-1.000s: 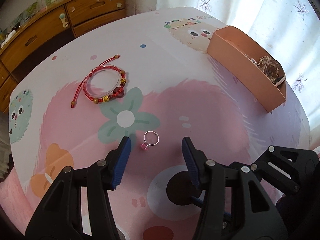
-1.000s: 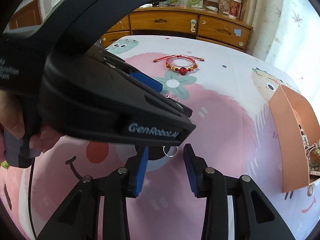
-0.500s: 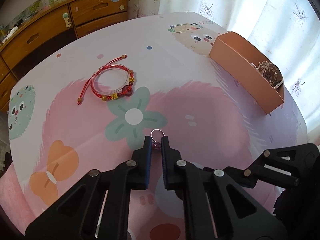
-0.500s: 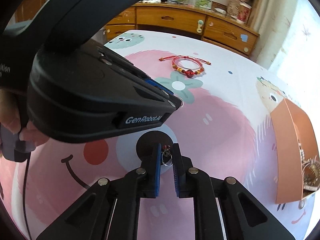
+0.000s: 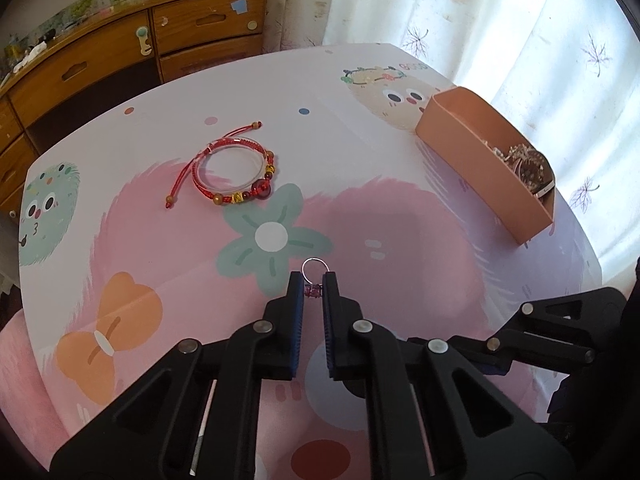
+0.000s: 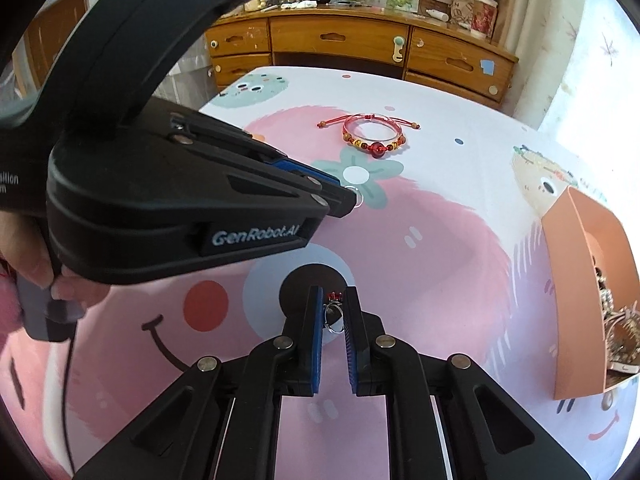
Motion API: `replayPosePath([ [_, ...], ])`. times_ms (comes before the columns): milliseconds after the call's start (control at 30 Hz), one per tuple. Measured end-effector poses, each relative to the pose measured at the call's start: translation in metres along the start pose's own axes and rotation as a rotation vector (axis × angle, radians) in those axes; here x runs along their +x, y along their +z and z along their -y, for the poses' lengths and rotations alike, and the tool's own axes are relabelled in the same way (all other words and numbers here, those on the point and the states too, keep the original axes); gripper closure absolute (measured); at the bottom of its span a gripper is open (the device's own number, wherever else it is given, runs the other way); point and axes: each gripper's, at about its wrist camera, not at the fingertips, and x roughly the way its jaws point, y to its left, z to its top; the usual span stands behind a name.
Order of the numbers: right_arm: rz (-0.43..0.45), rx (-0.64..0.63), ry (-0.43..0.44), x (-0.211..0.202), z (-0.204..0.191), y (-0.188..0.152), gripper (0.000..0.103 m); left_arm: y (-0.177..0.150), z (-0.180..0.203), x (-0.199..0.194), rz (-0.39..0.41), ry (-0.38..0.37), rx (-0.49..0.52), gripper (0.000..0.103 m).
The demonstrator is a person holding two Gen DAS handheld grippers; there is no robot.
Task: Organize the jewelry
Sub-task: 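Lower ring into box with right tool while left tool drops flower earring there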
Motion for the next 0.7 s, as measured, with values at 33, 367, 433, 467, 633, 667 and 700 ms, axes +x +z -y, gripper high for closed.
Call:
replayPosePath([
  [33, 0.006, 0.013, 0.014, -0.005, 0.000, -0.001, 0.093, 0.001, 0.000, -0.002, 0.003, 0.000, -0.007, 0.096],
  [367, 0.084, 0.174, 0.159, -0.040, 0.036, 0.007, 0.093, 0.007, -0.003, -0.043, 0.139, -0.061, -0.118, 0.096],
  [433, 0.113, 0.190, 0.171, -0.051, 0.047, 0.009, 0.093, 0.009, 0.002, -0.056, 0.186, -0.093, -0.135, 0.096],
  [467, 0.125, 0.194, 0.175, -0.056, 0.051, 0.008, 0.093, 0.011, 0.004, -0.059, 0.198, -0.096, -0.140, 0.096],
  [633, 0.176, 0.203, 0.173, -0.087, 0.083, 0.007, 0.093, 0.025, 0.031, -0.073, 0.235, -0.085, -0.143, 0.096],
  [667, 0.186, 0.205, 0.177, -0.094, 0.090, 0.006, 0.093, 0.028, 0.038, -0.075, 0.241, -0.085, -0.142, 0.096],
  [700, 0.193, 0.208, 0.182, -0.102, 0.097, 0.005, 0.093, 0.032, 0.046, -0.076, 0.247, -0.084, -0.140, 0.096],
])
